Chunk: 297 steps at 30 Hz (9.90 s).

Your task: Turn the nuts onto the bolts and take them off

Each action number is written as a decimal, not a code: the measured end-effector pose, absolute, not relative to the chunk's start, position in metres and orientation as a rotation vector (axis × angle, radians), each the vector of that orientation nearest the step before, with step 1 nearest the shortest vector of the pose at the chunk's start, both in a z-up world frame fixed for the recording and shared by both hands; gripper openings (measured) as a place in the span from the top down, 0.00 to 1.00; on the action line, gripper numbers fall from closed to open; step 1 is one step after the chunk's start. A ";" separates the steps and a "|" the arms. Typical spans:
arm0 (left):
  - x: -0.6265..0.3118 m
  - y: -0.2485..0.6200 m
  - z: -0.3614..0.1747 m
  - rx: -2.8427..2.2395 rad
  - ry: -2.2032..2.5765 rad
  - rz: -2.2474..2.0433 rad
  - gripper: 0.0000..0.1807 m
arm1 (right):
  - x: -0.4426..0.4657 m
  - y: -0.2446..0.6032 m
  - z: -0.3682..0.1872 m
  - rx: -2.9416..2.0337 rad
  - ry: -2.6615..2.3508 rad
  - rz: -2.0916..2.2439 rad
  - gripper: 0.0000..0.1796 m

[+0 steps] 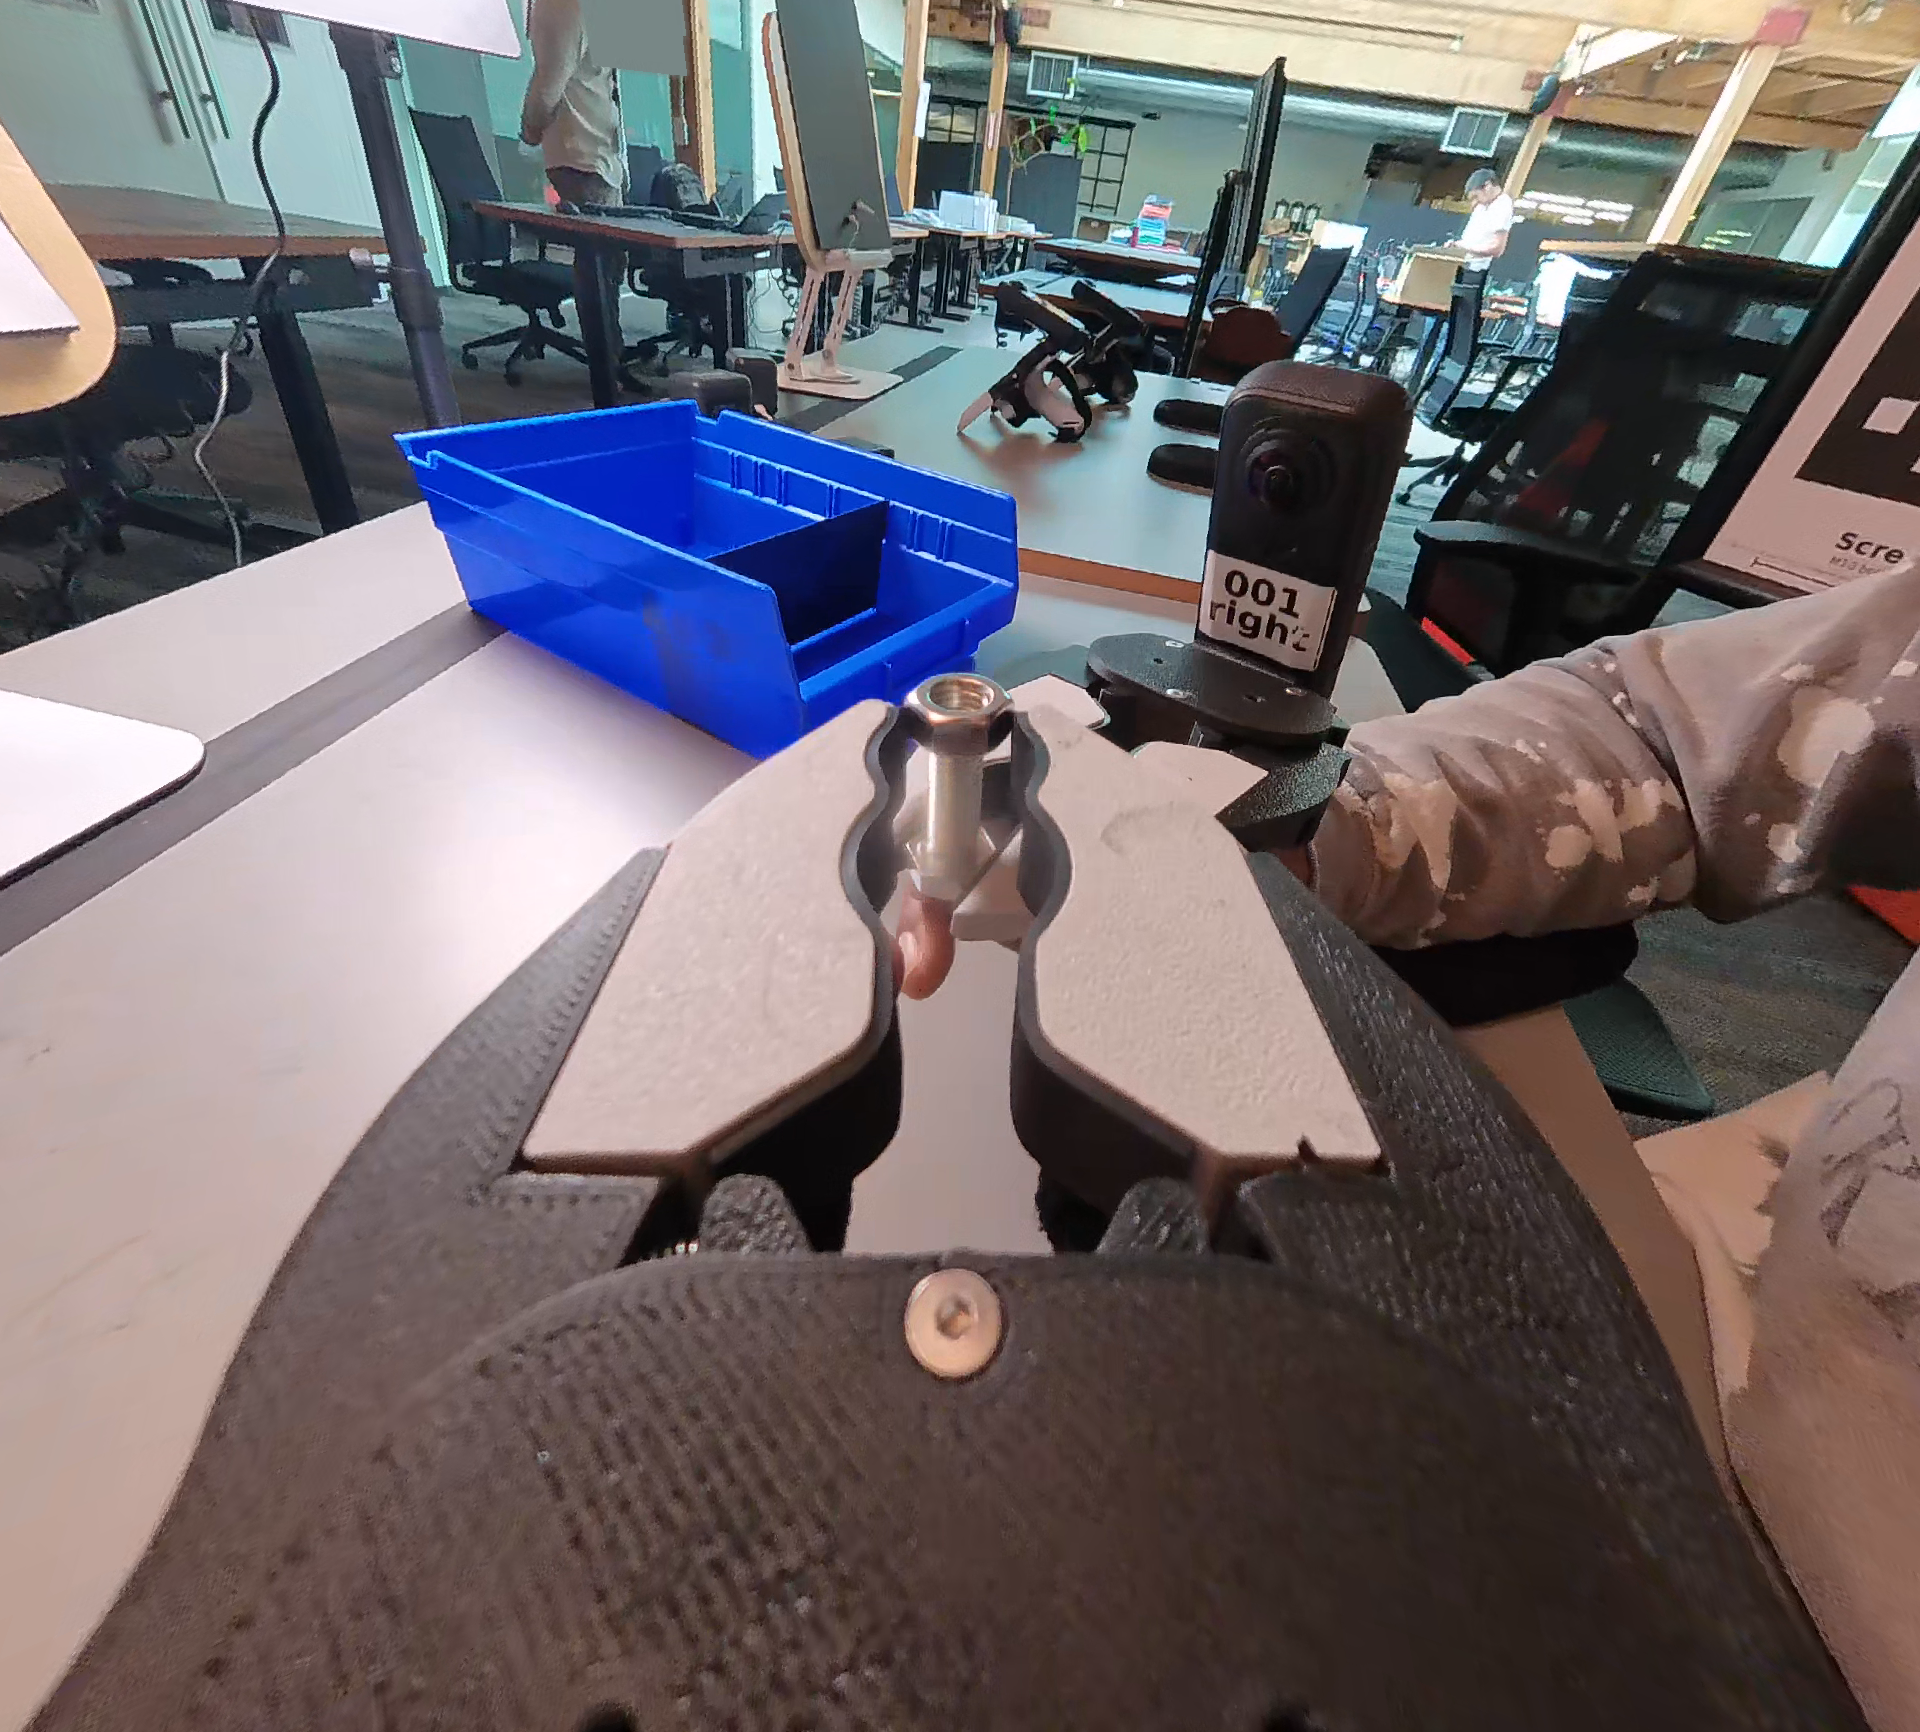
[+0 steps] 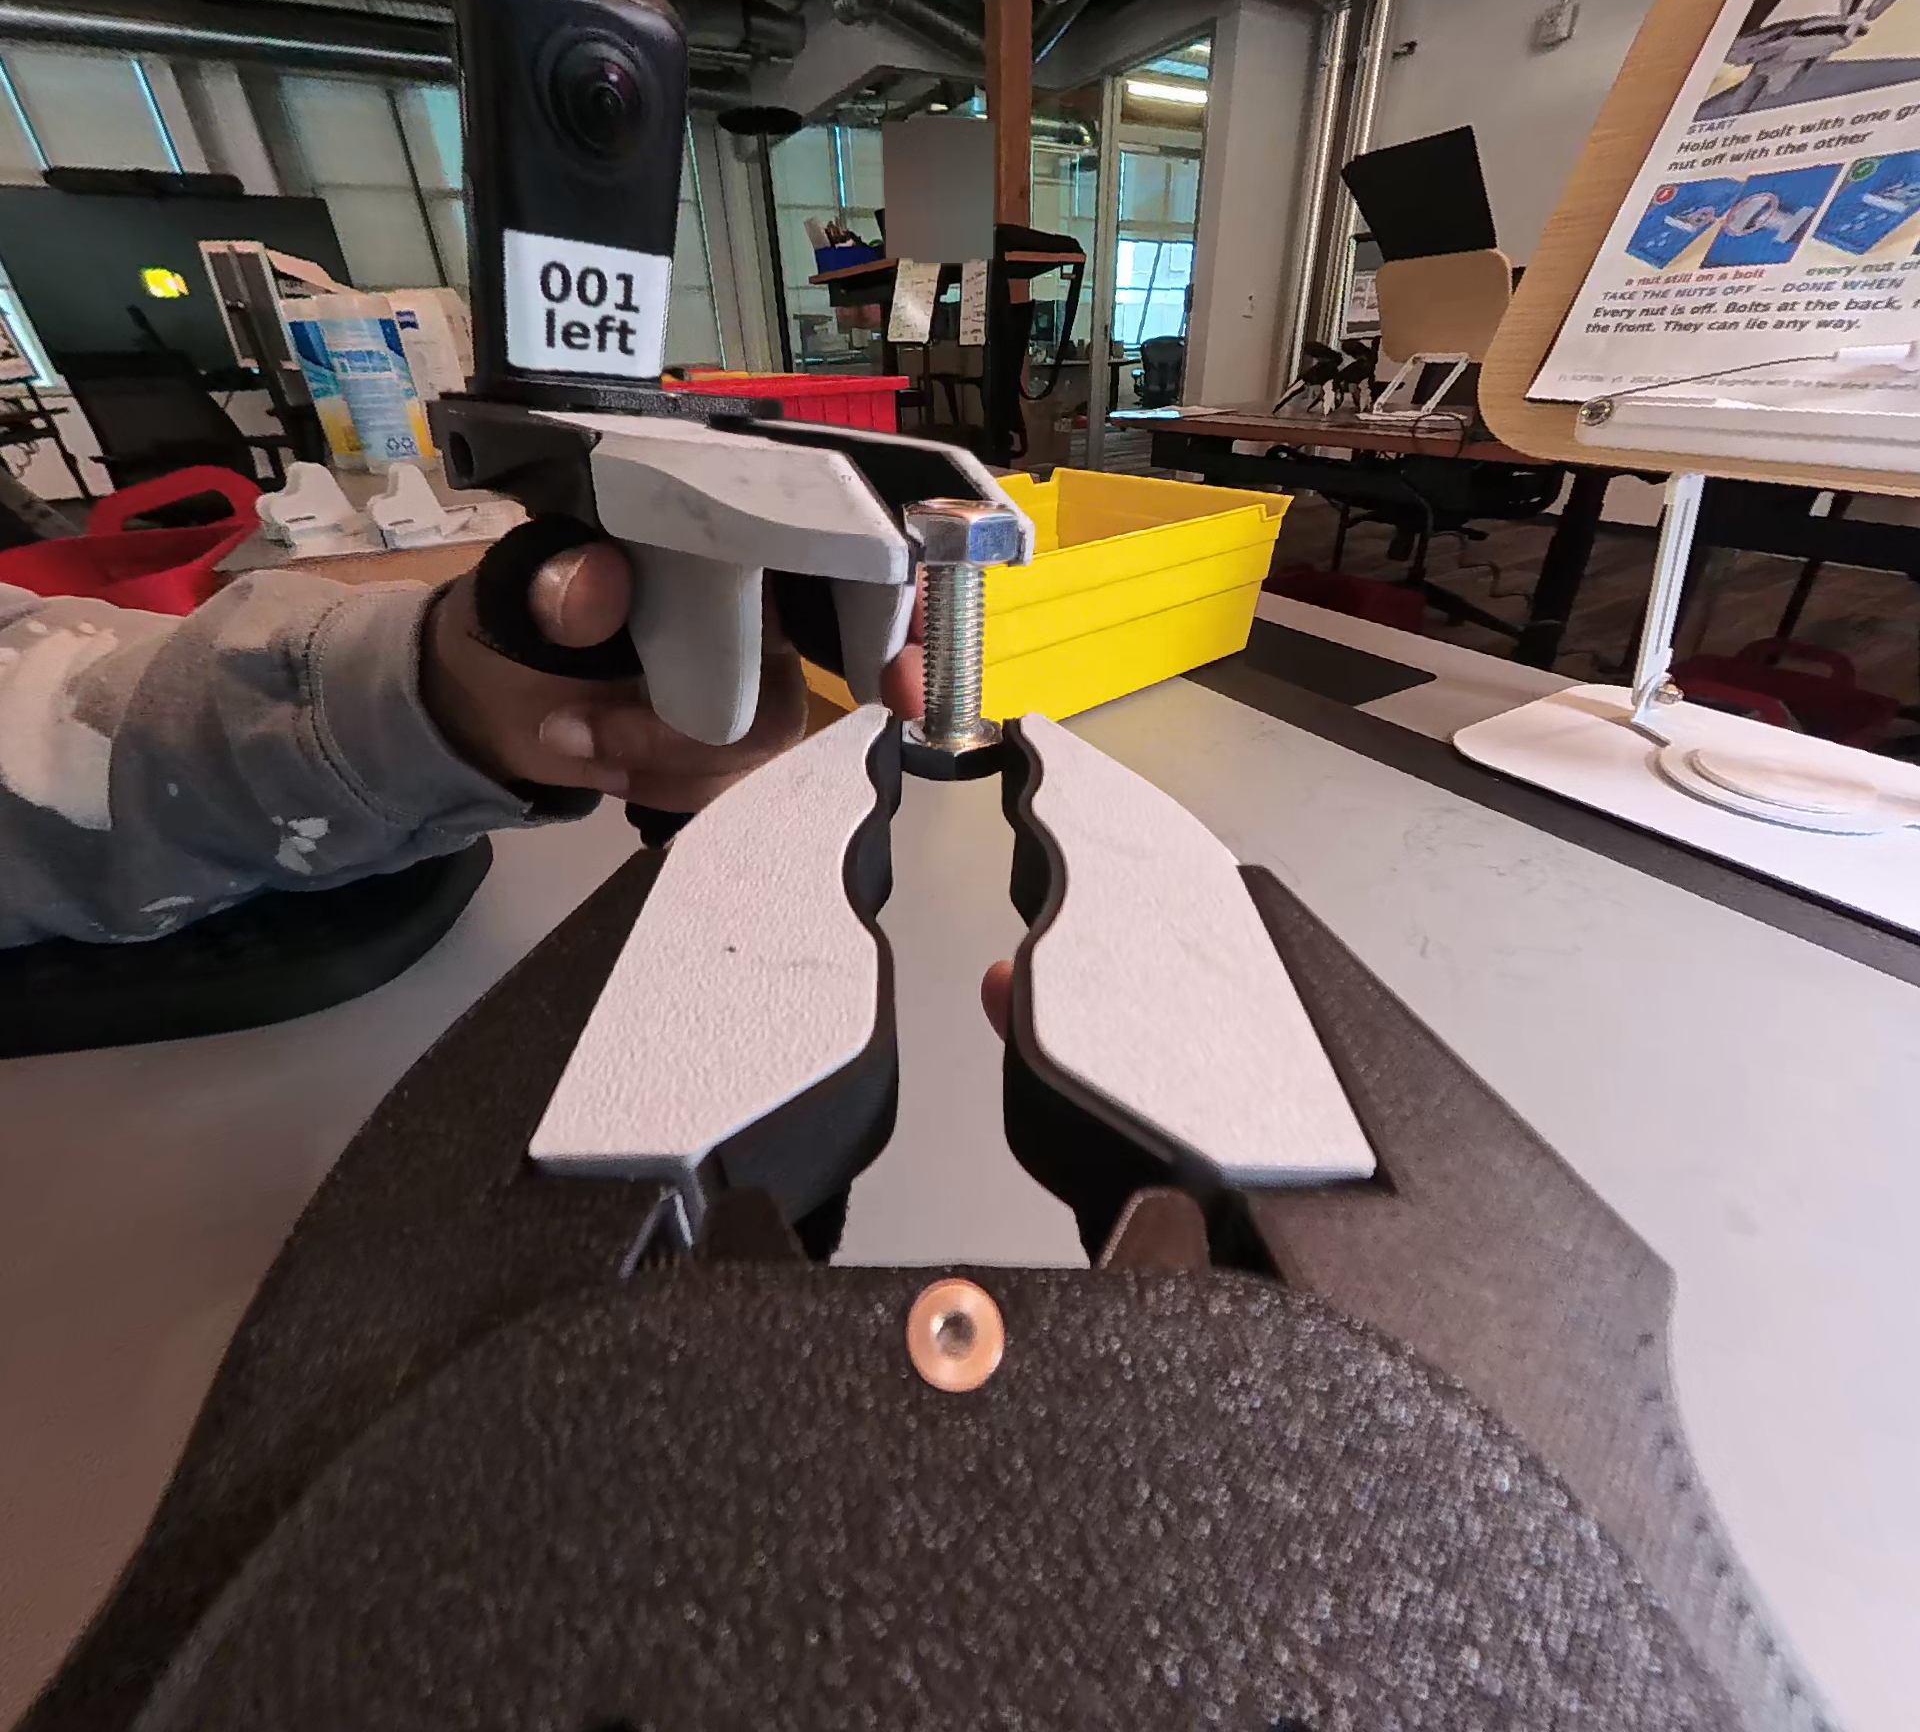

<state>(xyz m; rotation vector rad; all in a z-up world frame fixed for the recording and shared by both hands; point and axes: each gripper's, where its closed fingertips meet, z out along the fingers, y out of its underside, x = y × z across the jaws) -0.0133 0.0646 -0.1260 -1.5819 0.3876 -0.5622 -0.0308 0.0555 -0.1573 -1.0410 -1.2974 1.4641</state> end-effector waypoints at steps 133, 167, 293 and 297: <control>-0.045 0.045 -0.106 -1.619 0.483 -0.485 0.89 | -0.063 0.034 -0.134 -0.970 -1.344 1.488 0.90; -0.034 0.041 -0.104 -1.527 0.408 -0.775 0.86 | -0.045 0.039 -0.130 -0.907 -1.321 1.640 0.90; -0.057 0.047 -0.116 -1.618 0.293 -0.754 0.95 | -0.050 0.048 -0.141 -1.010 -1.326 1.580 0.90; -0.051 0.046 -0.127 -1.682 0.341 -0.750 0.92 | -0.054 0.043 -0.157 -1.002 -1.428 1.509 0.90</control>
